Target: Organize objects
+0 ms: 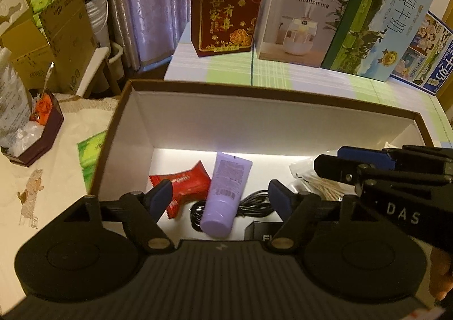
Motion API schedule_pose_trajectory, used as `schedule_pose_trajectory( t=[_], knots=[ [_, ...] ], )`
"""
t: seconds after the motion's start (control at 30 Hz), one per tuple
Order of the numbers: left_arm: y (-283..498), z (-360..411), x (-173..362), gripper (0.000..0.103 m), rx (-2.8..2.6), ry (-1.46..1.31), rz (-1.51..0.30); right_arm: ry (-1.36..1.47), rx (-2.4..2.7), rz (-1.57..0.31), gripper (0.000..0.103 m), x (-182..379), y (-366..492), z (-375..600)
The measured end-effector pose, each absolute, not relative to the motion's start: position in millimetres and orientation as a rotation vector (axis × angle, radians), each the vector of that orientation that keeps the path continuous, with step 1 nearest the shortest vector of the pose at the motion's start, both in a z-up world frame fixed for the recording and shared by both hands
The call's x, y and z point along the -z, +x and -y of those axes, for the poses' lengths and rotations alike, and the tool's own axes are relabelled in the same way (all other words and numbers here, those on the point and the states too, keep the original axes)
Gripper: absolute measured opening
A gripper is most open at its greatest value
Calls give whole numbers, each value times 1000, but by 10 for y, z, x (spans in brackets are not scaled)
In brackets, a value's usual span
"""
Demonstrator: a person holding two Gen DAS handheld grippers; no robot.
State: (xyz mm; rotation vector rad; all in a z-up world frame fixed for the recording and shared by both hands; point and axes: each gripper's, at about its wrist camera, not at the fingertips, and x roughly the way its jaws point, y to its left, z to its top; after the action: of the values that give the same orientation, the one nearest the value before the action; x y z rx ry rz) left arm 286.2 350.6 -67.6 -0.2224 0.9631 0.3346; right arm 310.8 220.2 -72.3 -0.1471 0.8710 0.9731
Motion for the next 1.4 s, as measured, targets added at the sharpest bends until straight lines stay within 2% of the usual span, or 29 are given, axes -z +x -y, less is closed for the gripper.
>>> schedule_pose_trajectory(
  t=[0.27, 0.33, 0.47, 0.53, 0.7, 1.4],
  knots=[
    [2786, -3538, 556, 81, -315, -225, -930, -136, -948, -846, 69, 598, 3081, -2037],
    [2779, -3513, 523, 83, -306, -223, -920, -131, -936, -840, 80, 568, 3056, -1981],
    [2738, -3476, 457, 85, -296, -223, -902, -126, -918, -841, 86, 509, 3002, -1866],
    [2706, -3458, 418, 86, -292, -231, -891, -116, -905, -842, 94, 474, 2971, -1789],
    [2570, -3363, 319, 91, -292, -234, -866, -124, -882, -818, 101, 359, 2835, -1611],
    [1664, -2701, -13, 98, -308, -250, -806, -100, -862, -863, 101, 133, 2227, -804]
  ],
)
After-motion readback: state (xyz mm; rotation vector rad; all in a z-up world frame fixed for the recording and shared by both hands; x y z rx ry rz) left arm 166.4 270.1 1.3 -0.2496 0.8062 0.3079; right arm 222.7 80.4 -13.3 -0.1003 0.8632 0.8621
